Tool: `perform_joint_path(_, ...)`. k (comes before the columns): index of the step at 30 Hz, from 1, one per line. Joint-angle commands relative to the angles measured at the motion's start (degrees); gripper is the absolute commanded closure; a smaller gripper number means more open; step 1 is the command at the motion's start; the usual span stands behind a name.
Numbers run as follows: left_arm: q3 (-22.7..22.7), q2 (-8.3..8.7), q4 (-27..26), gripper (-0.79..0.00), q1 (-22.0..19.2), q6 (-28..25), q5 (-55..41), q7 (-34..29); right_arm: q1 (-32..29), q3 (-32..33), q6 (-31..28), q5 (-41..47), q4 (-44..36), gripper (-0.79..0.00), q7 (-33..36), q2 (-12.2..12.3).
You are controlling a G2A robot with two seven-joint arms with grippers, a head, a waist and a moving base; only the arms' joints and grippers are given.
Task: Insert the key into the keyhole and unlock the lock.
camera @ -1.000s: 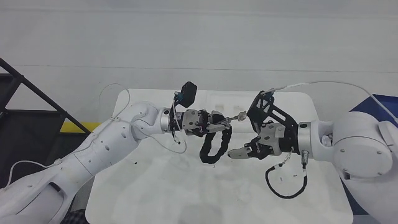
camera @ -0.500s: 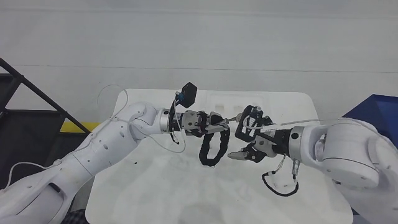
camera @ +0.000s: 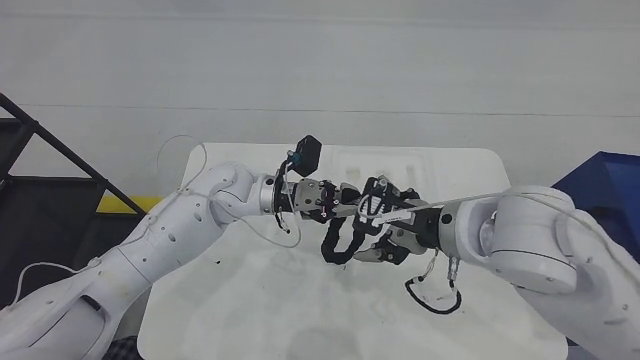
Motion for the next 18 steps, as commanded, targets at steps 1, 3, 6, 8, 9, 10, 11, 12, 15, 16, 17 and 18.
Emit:
perform_joint_path(1,-0.3,-0.10,0.0,0.000,0.1,0.0,1.2,0.0,0.4,-0.1,0.2,0.4,0.2,-0.785,0.6,0.0)
perform_joint_path(3,-0.4,-0.19,0.0,0.000,0.3,0.0,2.0,0.0,0.6,0.1,0.0,0.4,0.4,-0.785,0.9,0.0)
perform_joint_path(6,-0.6,-0.14,0.2,0.000,0.4,0.0,2.8,-0.1,0.6,1.1,-1.9,-0.9,0.4,-0.785,1.5,0.3)
perform_joint_path(8,-0.7,0.01,0.0,0.000,0.5,0.0,3.1,-0.4,0.3,1.7,-4.6,-1.9,0.3,-0.785,1.4,0.5)
perform_joint_path(9,-0.7,0.12,-0.2,0.000,0.5,0.0,3.1,-0.7,0.0,2.0,-5.8,-2.5,0.4,-0.785,1.2,0.7)
perform_joint_path(10,-0.7,0.25,-0.5,0.000,0.4,0.0,3.2,-1.2,-0.4,2.2,-6.9,-2.8,0.6,-0.785,0.9,0.8)
perform_joint_path(11,-0.6,0.38,-0.7,0.000,0.4,0.0,3.1,-1.4,-0.7,2.4,-8.0,-3.1,0.8,-0.785,0.6,0.9)
perform_joint_path(12,-0.5,0.54,-1.1,0.000,0.3,0.0,3.1,-1.8,-1.0,2.6,-9.0,-3.6,1.0,-0.785,0.2,1.0)
perform_joint_path(15,-0.1,1.08,-2.1,0.000,-0.1,0.0,2.8,-3.3,-1.8,3.4,-10.3,-4.2,1.9,-0.785,-2.2,1.2)
perform_joint_path(16,0.0,1.30,-2.4,0.000,-0.3,0.0,2.5,-4.0,-1.8,3.4,-10.3,-4.2,1.9,-0.785,-2.2,1.2)
perform_joint_path(17,0.2,1.52,-2.7,0.000,-0.5,0.0,2.4,-4.7,-1.8,3.4,-10.3,-4.2,1.9,-0.785,-2.2,1.2)
perform_joint_path(18,0.4,1.75,-2.9,0.000,-0.8,0.0,2.1,-5.4,-1.8,3.4,-10.3,-4.2,1.9,-0.785,-2.2,1.2)
